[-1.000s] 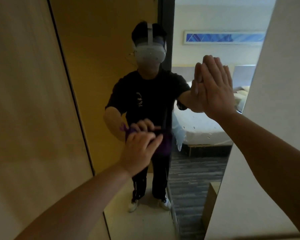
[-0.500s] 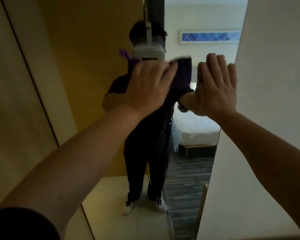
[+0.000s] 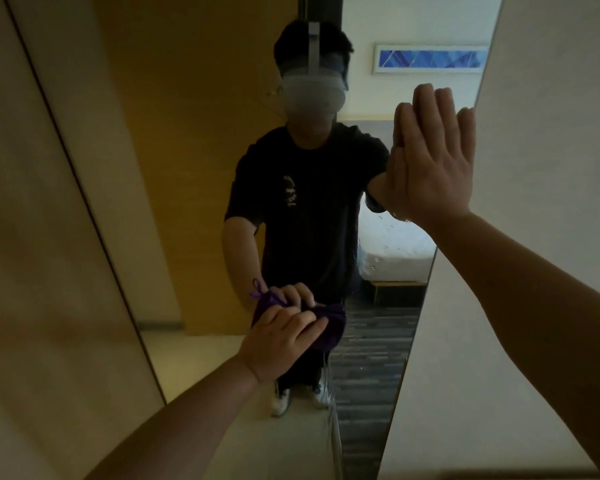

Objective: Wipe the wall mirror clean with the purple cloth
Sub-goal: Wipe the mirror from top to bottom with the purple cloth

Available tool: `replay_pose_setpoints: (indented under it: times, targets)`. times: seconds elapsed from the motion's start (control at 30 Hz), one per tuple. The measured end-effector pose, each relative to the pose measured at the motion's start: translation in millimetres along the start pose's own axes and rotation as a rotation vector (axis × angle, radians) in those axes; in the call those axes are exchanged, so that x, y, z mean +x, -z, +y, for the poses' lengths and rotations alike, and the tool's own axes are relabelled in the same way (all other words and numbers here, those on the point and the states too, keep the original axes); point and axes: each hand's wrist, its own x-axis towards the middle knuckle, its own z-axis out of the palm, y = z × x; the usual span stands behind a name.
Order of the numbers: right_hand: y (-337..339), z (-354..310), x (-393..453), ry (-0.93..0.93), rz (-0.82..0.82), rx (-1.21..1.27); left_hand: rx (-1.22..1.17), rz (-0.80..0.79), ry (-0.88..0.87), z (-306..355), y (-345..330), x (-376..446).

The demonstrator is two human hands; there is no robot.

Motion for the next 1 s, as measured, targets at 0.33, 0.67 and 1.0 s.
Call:
replay_pose_setpoints:
  times: [0.33,0.67,1.0]
  targets:
    - [69.3,6.3,-22.8,-0.171,-0.241,0.156,0.027,0.400,0.169,-91.7,100.0,223.4]
    - [48.8,88.6,-62.7,-0.321,-0.425,0.021,0.192,0.355,0.059,-41.9,58.6,274.9]
    - [19.1,108.8,-81.4,-0.202,-0.449,0.052,0.024,0.029,0.063,92.7,-41.3,70.3]
